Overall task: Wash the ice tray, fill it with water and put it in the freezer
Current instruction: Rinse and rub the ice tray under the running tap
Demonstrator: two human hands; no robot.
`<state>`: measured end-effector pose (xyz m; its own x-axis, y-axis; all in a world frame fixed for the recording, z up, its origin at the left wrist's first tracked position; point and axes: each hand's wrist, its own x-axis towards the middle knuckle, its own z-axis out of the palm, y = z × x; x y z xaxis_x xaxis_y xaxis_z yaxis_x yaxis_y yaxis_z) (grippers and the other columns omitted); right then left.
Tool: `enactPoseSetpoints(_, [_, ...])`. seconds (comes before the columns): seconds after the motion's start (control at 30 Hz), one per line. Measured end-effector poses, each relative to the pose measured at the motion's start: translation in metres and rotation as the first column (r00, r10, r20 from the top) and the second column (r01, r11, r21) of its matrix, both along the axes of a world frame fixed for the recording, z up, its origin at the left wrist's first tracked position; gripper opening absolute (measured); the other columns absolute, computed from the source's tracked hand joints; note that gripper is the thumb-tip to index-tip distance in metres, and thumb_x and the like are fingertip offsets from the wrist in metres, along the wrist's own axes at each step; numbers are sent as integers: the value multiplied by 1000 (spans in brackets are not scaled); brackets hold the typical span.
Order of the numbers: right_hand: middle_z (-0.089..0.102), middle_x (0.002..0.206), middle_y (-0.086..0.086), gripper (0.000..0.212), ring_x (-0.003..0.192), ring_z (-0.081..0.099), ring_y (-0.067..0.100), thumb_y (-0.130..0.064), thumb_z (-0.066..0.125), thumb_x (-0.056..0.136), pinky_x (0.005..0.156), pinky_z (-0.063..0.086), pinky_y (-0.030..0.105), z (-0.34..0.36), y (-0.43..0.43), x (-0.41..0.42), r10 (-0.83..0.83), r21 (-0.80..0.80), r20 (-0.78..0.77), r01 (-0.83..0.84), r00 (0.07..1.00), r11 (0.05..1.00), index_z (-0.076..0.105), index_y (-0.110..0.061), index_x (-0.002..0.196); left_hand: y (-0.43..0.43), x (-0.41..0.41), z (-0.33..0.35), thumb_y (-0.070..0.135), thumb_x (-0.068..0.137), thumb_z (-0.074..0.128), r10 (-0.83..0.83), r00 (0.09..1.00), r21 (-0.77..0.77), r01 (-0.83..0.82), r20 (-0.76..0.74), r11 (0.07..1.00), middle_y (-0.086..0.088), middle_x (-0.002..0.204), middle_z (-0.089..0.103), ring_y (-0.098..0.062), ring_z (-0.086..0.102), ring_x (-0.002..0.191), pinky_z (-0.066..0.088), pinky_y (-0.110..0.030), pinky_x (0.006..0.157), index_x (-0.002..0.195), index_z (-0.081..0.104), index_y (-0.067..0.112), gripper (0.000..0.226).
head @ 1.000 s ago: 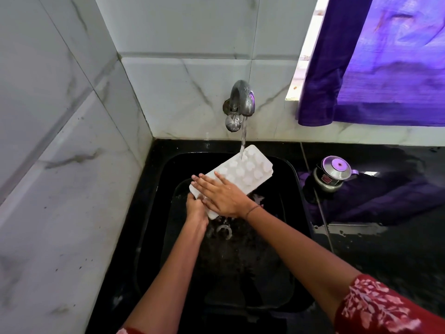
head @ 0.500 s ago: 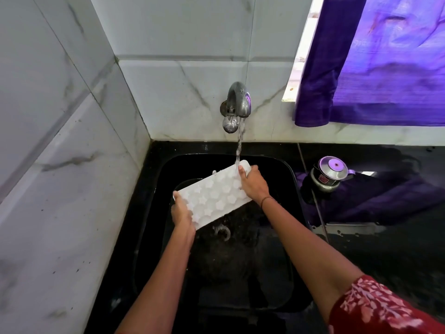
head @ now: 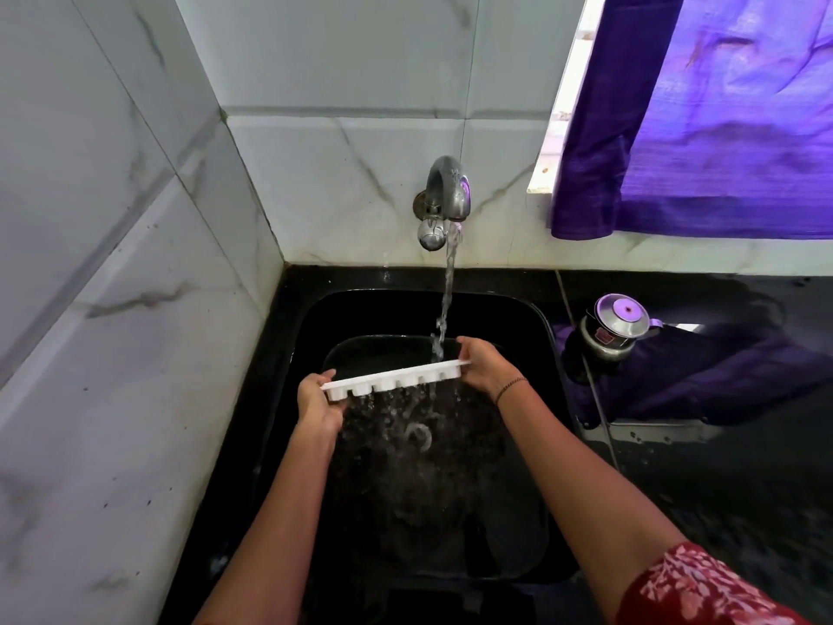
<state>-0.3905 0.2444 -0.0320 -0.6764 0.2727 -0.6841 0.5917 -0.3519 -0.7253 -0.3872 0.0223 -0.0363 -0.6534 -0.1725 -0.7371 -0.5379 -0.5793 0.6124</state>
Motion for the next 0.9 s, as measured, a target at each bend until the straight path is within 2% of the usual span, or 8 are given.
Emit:
enactPoseSetpoints(0.07, [33,73,7,33,59,35,19,17,24,78,49,35,28,-1,5,1,-3,-5,-24,3,1000,1000,47,-6,74,-4,-3,-1,-5,85,29,-40,999,2,40,-24,999,-19,117,46,-34,50,97,42,-54,97,117,53,4,41])
enactPoseSetpoints(0.13, [47,94,15,40,71,48,23,20,28,79,50,41,30,-3,10,3,8,29,-77,-6,997,1000,51,-4,101,-4,-2,0,-10,81,26,-99,995,-13,98,-25,995,-19,121,45,-36,47,105,41,-57,96,132,42,13,59])
enactPoseSetpoints(0.23, [48,128,11,59,98,52,20,18,34,85,60,44,18,-3,18,8,88,150,-174,-62,981,987,36,-3,140,1,1,2,-6,83,30,-174,984,-2,174,-34,985,-21,117,57,-38,51,104,45,-54,86,127,46,8,50])
enactPoseSetpoints(0.4, [45,137,7,58,107,56,21,9,42,87,83,49,23,1,31,25,249,406,-251,-132,936,904,38,-12,141,17,-5,8,41,100,36,-275,961,-39,273,-26,961,-13,112,66,-33,63,103,52,-48,76,128,54,12,44])
enactPoseSetpoints(0.47, [33,148,9,51,132,39,24,-1,43,92,105,31,23,2,34,30,427,683,-176,-202,887,702,34,-5,143,25,-7,9,39,101,34,-275,961,-122,269,-35,956,-14,121,62,-35,60,110,50,-47,79,131,50,13,43])
enactPoseSetpoints(0.53, [18,157,10,55,144,18,23,-26,36,101,115,14,27,1,31,31,550,885,62,-300,833,355,21,-3,148,34,-8,8,38,102,33,-287,956,-168,273,-63,947,-13,123,61,-34,61,109,50,-45,76,134,48,15,42])
enactPoseSetpoints(0.63, [-3,159,14,68,147,-8,26,-45,21,100,117,-6,40,1,19,29,492,943,305,-332,816,-33,3,-2,150,43,-9,9,39,101,32,-276,955,-174,255,-106,951,-12,124,62,-32,62,105,51,-43,75,132,49,17,42])
enactPoseSetpoints(0.9, [-11,156,22,69,145,-14,32,-44,15,98,118,-7,43,7,-36,19,619,929,356,-334,700,-157,-2,0,149,51,-11,8,34,101,35,-265,955,-184,238,-136,954,-12,106,63,-27,63,86,52,-34,65,122,54,12,36])
